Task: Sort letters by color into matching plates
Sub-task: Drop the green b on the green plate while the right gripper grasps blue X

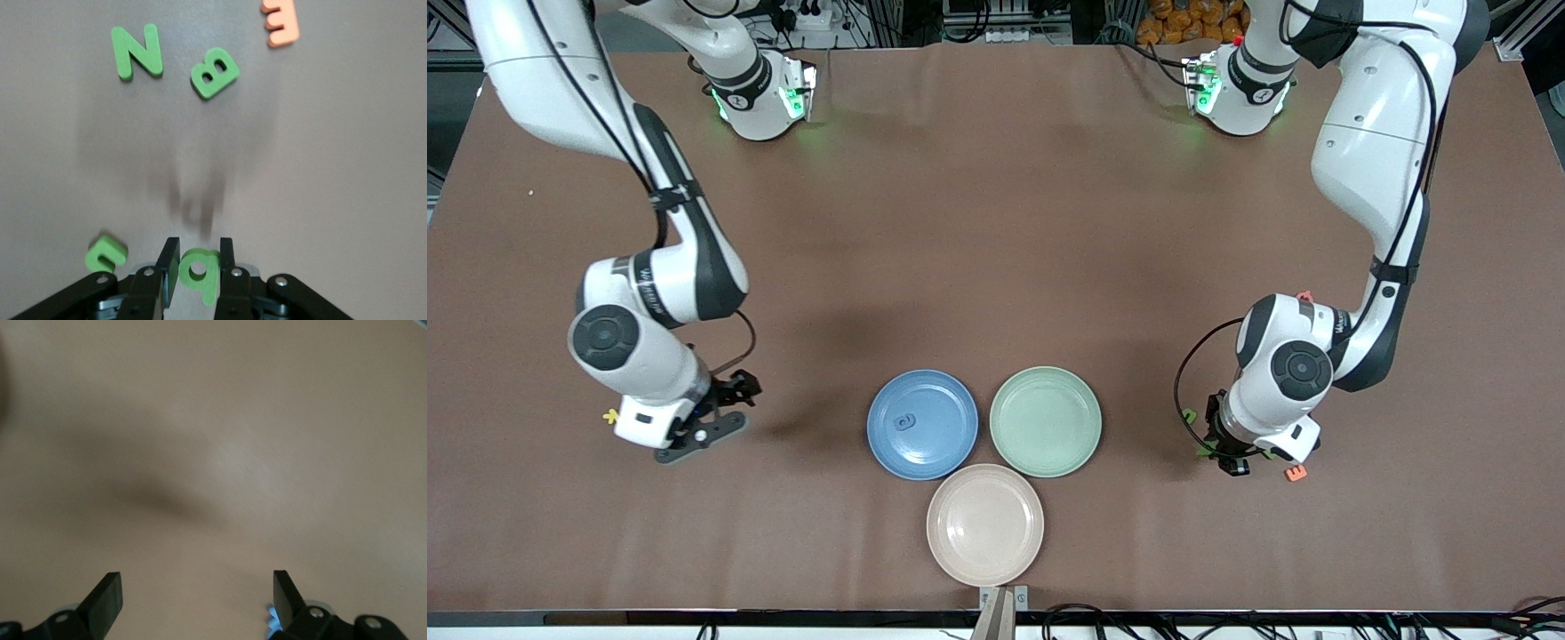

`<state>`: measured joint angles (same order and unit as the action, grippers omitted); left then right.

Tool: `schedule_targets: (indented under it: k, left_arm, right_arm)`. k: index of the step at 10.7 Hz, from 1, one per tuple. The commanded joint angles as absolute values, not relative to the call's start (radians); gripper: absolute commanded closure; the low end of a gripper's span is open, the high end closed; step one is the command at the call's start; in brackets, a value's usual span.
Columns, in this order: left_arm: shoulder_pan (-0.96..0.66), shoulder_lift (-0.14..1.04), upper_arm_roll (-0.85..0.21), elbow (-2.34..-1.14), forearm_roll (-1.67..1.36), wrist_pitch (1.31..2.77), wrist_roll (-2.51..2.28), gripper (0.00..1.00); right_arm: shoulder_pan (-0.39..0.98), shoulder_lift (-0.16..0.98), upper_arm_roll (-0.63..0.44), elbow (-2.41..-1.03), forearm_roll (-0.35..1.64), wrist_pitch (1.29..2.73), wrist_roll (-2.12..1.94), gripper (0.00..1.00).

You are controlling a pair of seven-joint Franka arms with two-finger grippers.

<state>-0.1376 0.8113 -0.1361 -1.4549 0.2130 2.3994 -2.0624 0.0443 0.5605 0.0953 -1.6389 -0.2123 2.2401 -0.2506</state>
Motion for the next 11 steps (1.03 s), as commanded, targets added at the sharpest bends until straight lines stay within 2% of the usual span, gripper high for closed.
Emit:
schedule_targets:
  k: [1, 4, 8, 11]
  left_arm:
    - [-0.204, 0.761, -0.130, -1.468, 0.239, 2.399, -2.063, 1.00]
    - [-0.242, 0.738, -0.201, -1.456, 0.238, 2.399, -2.068, 1.00]
    - [-0.244, 0.652, -0.300, -1.456, 0.235, 2.399, -2.068, 1.00]
    - [-0.244, 0.615, -0.354, -1.457, 0.219, 2.399, -2.077, 1.00]
  right_arm:
    - [-0.084, 0.445, 0.107, -1.816, -0.149, 2.340, -0.372, 0.00]
    - [-0.205, 0.446, 0.107, -1.942, -0.074, 2.505, -0.547, 0.00]
    - [-0.259, 0.497, 0.107, -1.957, -0.017, 2.516, -0.658, 0.00]
    - [-0.253, 0.531, 0.106, -1.991, -0.015, 2.580, -0.650, 0.00]
